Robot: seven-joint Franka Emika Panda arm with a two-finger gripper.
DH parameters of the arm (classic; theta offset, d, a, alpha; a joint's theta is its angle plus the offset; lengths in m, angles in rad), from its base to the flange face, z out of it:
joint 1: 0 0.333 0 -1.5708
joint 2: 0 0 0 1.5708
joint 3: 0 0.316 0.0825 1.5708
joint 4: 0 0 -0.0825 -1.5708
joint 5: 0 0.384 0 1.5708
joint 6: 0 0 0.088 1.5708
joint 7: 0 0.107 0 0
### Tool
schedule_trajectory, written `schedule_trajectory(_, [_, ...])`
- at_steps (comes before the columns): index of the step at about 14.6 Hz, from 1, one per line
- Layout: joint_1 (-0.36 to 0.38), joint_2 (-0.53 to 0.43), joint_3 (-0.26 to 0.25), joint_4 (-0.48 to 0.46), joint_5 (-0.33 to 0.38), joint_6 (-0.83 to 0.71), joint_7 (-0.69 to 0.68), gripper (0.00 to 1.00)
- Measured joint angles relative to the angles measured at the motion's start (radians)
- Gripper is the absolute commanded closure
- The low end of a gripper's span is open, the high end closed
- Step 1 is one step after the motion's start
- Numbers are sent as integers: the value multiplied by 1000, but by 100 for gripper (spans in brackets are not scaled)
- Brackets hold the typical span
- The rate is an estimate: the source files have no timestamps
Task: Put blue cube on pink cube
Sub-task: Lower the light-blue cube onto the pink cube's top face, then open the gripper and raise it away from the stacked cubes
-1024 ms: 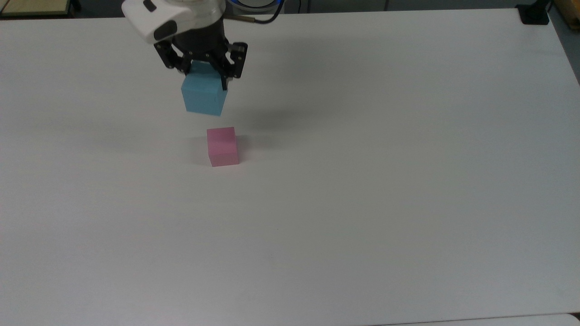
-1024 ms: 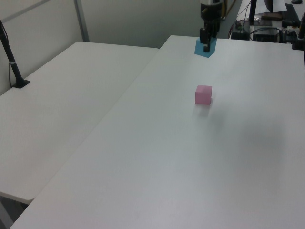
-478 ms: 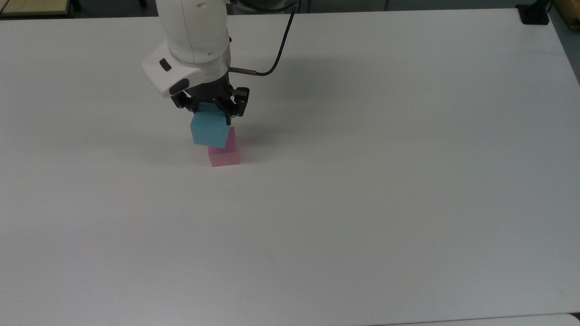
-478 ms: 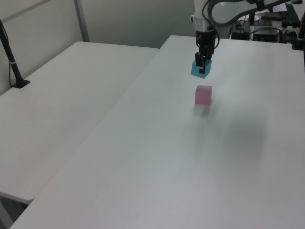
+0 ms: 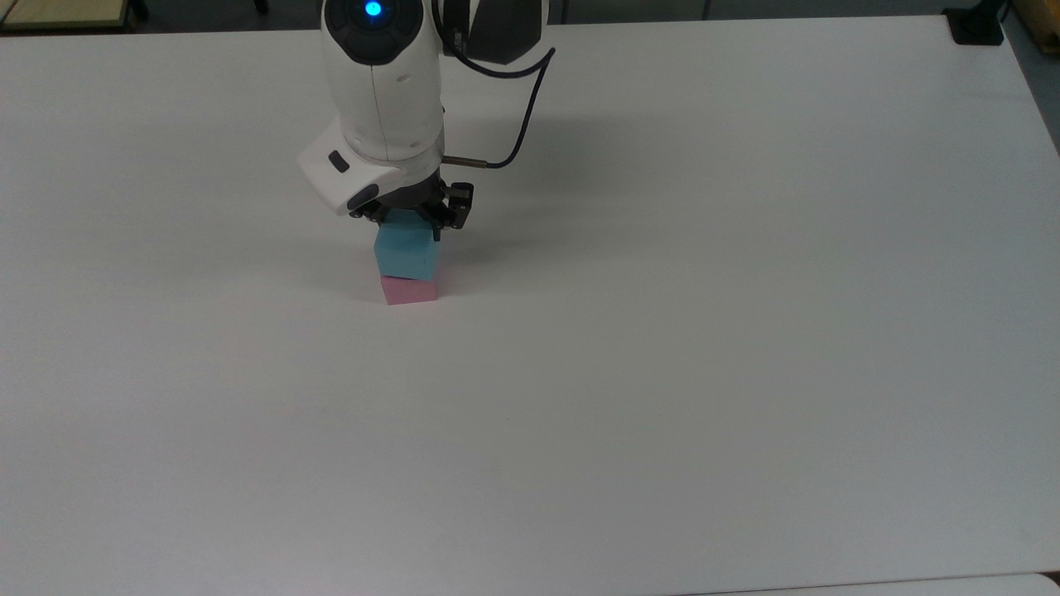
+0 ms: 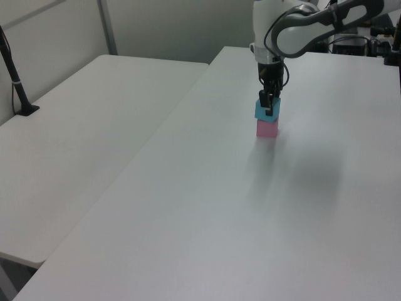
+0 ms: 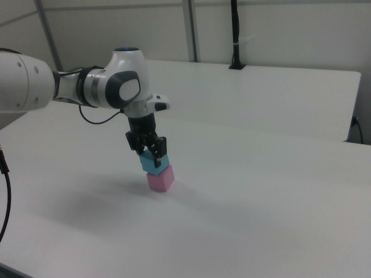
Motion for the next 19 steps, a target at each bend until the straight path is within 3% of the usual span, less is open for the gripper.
schedule_trajectory(3, [1, 1, 0, -14, -1, 15, 0, 75])
schedule_trajectory(4, [1, 1, 0, -14, -1, 15, 0, 64])
schedule_trajectory(5, [1, 1, 0, -14, -2, 15, 0, 18])
schedule_trajectory(6, [1, 1, 0, -14, -2, 15, -1, 0])
schedule_trajectory(15, [1, -10, -6, -12, -3, 16, 0, 0])
schedule_trajectory(17, [1, -44, -6, 10, -3, -6, 0, 0])
schedule_trajectory(19, [3, -90, -5, 91, -3, -122, 4, 0])
